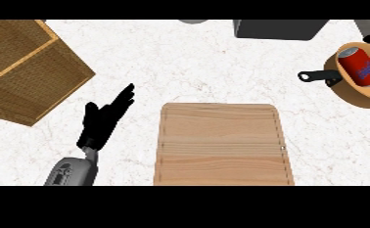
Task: Pick the can from the cutting board and place it in the pot
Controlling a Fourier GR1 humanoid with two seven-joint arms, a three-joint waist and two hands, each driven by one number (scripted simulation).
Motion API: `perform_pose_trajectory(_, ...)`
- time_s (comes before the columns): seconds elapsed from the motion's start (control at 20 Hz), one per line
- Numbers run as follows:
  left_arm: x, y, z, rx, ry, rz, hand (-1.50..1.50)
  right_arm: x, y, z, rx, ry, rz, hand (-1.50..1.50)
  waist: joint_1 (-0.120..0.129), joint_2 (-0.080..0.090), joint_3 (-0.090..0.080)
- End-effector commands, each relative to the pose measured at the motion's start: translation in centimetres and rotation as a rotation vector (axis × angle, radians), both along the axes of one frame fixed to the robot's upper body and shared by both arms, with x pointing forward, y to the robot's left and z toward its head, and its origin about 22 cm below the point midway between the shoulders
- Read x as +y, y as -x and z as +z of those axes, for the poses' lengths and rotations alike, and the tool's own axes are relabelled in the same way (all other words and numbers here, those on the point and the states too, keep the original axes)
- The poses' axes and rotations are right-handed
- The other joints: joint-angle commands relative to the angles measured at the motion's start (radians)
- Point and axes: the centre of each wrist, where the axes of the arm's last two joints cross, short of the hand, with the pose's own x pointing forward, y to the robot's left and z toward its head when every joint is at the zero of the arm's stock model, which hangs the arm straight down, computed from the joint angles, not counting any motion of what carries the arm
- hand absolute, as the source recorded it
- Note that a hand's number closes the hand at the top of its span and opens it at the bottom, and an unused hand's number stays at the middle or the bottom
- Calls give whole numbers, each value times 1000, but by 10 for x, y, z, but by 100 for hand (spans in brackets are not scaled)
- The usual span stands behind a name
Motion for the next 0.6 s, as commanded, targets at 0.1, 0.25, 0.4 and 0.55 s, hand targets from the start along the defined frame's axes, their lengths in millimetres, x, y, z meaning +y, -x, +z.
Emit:
perform_pose_trajectory(0.1, 11, 8, -3, -5, -15, 13, 0, -25, 11, 20, -352, -70, -223, -150, -16, -5, -2)
perform_pose_trajectory(0.25, 13, 18, -11, 8, -11, 17, 0, -29, 13, 18, -457, -81, -290, -150, -19, -8, -3)
perform_pose_trajectory(0.4, 1, 5, 5, 8, -17, 44, 0, -54, 32, 25, -534, -106, -282, -150, -42, -15, -4)
perform_pose_trajectory(0.55, 20, 11, 0, -2, 4, 43, 0, -100, 73, 16, -601, -100, -270, -150, -39, -11, -2)
